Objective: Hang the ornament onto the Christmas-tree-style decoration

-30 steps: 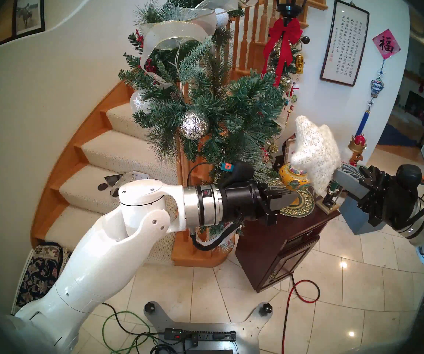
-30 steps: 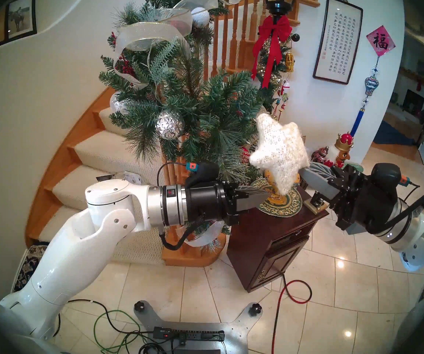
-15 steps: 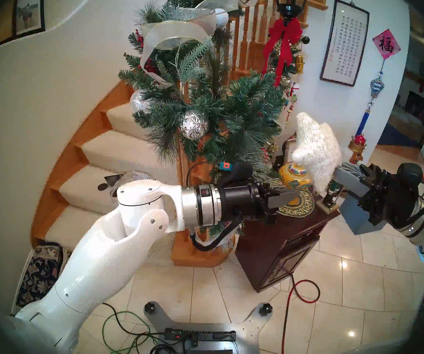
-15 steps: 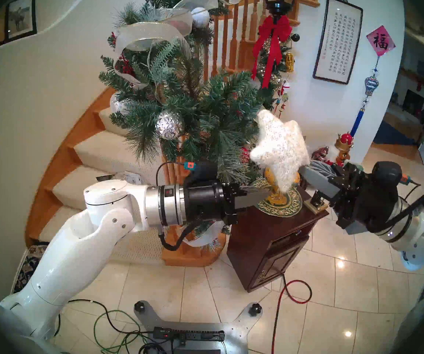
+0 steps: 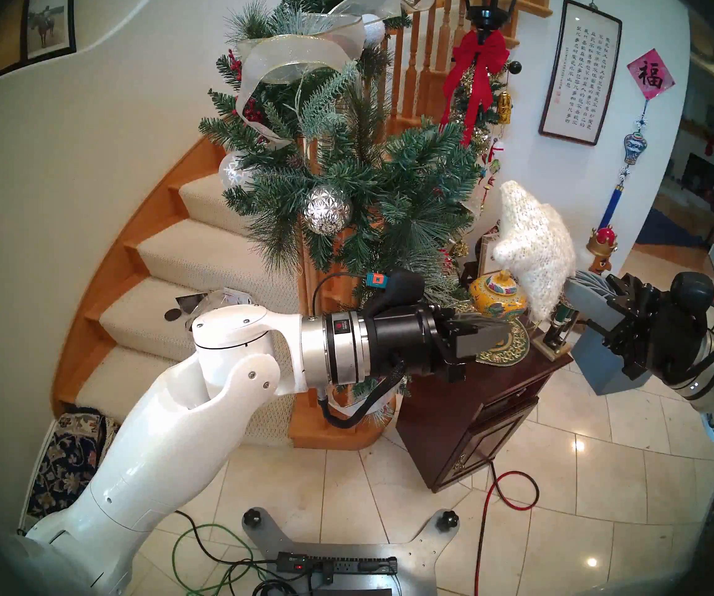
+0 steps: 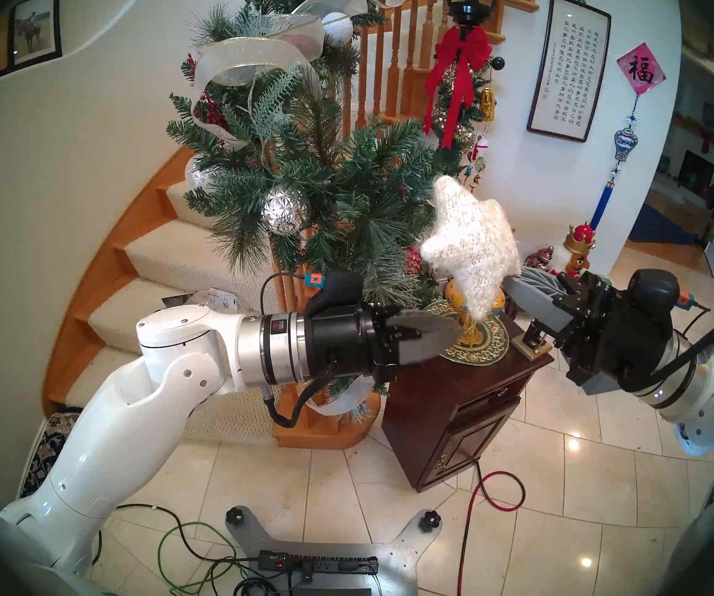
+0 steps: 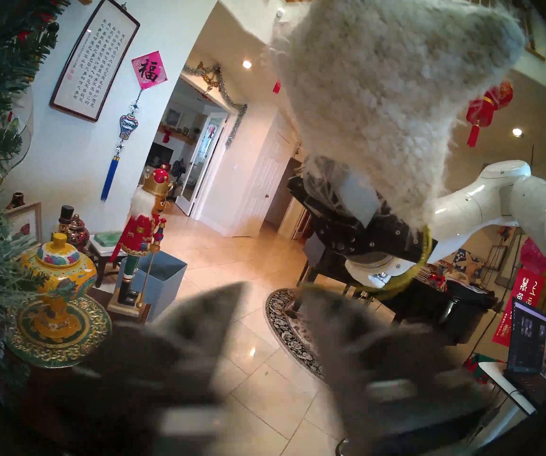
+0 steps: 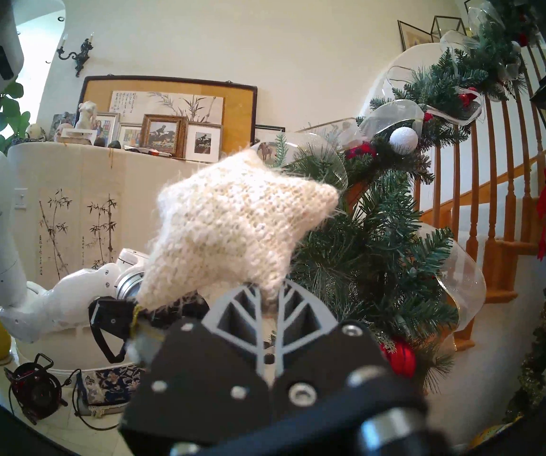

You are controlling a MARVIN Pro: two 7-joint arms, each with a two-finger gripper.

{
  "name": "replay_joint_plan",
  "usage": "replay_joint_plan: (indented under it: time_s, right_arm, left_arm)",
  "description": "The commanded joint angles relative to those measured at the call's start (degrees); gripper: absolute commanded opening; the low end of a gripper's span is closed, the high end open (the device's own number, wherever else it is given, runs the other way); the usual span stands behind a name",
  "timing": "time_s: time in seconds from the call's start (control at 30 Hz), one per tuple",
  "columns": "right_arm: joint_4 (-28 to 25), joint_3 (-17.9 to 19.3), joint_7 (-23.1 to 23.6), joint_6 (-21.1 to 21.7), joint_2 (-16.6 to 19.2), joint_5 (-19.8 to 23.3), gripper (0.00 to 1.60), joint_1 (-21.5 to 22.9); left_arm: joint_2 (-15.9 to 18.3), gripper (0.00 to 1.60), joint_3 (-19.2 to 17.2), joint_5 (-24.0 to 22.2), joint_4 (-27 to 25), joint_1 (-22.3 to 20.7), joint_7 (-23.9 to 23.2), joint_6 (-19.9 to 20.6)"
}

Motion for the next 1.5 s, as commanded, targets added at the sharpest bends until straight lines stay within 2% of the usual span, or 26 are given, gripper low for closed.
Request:
replay_joint_plan:
  time_s: [0.0,0.7,0.8,0.87,1.1,1.13,1.17,1.47]
  right_arm:
    - [-0.1,0.1,6.0,-0.1,-0.2,0.2,0.00,0.4]
    - [-2.9,0.1,6.7,-0.1,-2.3,1.3,0.00,1.5]
    - [-3.6,0.1,4.9,-0.1,-2.6,0.5,0.00,1.6]
    - [-3.6,0.1,6.3,0.0,-2.6,1.3,0.00,1.7]
    - [-3.9,0.1,6.1,0.2,-2.9,1.4,0.00,1.7]
    - [-3.8,0.1,7.4,0.3,-2.9,2.0,0.00,1.7]
    - [-4.0,0.1,6.1,0.2,-3.0,1.4,0.00,1.7]
    - [-4.0,0.1,6.1,0.2,-2.9,1.5,0.00,1.4]
  left_arm:
    - [-0.1,1.60,-0.4,-0.8,-0.7,0.0,-0.9,0.0]
    - [-1.4,1.60,-0.1,0.7,-0.6,0.4,1.4,-1.4]
    - [-2.2,1.60,-0.3,0.8,-0.5,0.8,2.3,-2.0]
    - [-3.0,1.60,-0.6,0.7,-0.4,1.1,3.2,-2.6]
    - [-5.1,1.60,-1.6,-0.5,-0.4,2.0,5.1,-3.9]
    - [-5.2,1.60,-1.6,-0.7,-0.5,2.2,5.3,-4.0]
    - [-5.4,1.60,-1.7,-0.9,-0.5,2.3,5.4,-4.1]
    - [-6.2,1.60,-2.0,-2.4,-1.1,2.9,6.1,-4.0]
